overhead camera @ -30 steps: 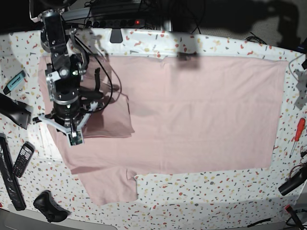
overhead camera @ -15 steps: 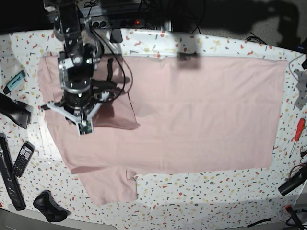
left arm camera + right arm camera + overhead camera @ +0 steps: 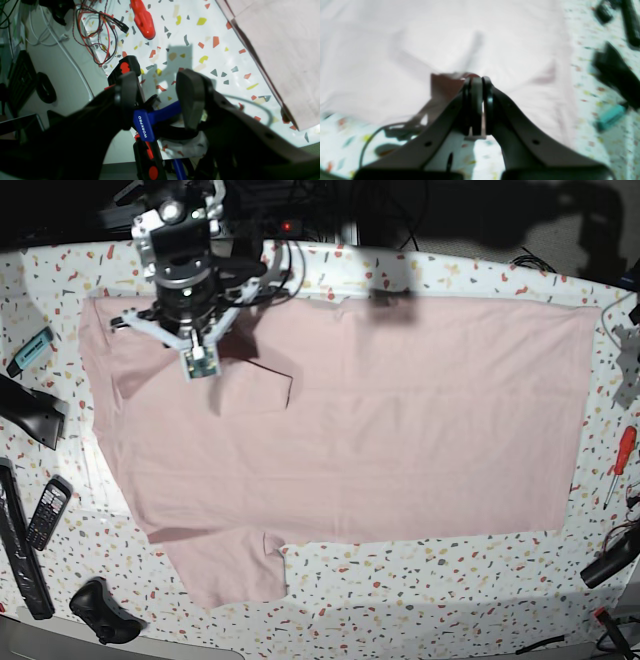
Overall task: Fold the T-shirt properly
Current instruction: 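Drag the folded layer with the right gripper toward the collar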
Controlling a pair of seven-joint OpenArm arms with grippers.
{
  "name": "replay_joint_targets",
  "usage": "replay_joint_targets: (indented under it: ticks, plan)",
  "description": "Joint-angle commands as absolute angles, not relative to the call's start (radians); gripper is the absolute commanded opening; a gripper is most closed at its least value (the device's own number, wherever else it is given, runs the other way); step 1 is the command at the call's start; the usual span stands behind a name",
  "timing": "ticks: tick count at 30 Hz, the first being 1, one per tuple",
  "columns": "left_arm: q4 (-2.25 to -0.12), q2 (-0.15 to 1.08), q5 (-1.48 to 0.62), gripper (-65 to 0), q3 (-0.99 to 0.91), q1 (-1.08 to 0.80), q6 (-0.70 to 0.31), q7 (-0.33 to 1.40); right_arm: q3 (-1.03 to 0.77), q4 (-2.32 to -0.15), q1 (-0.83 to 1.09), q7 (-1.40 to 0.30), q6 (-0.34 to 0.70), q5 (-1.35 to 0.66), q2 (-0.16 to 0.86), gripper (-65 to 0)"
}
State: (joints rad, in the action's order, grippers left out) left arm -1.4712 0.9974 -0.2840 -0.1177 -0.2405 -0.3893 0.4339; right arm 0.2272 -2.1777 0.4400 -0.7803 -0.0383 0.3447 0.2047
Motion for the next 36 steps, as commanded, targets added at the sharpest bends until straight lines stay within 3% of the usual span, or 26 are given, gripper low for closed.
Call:
replay_joint_targets:
  ticks: [1, 9, 14, 26, 31, 36]
  plan:
    - [-1.479, 1.028, -0.282, -36.6, -0.132, -0.23, -0.378, 0.418, 0.252, -2.199, 0.432, -0.757, -0.044, 0.356, 0.205, -65.0]
    - [-1.479, 1.028, -0.282, -36.6, -0.132, -0.23, -0.378, 0.419, 0.411, -2.199, 0.393, -0.756, -0.046, 0.359, 0.162, -65.0]
    - [-1.479, 1.028, -0.282, -36.6, -0.132, -0.23, -0.378, 0.419, 0.413, -2.199, 0.391, -0.756, -0.046, 0.359, 0.102, -65.0]
    - [-1.479, 1.028, -0.282, -36.6, -0.132, -0.23, -0.378, 0.419, 0.413, -2.199, 0.391, -0.756, -0.045, 0.352, 0.097, -65.0]
    - [-1.479, 1.028, -0.282, -36.6, -0.132, -0.23, -0.378, 0.419, 0.413, -2.199, 0.391, -0.75, 0.004, 0.233, 0.097, -51.2]
    - [-1.479, 1.028, -0.282, -36.6, -0.132, -0.23, -0.378, 0.419, 0.413, -2.199, 0.391, -0.732, 0.034, 0.179, 0.097, -50.8]
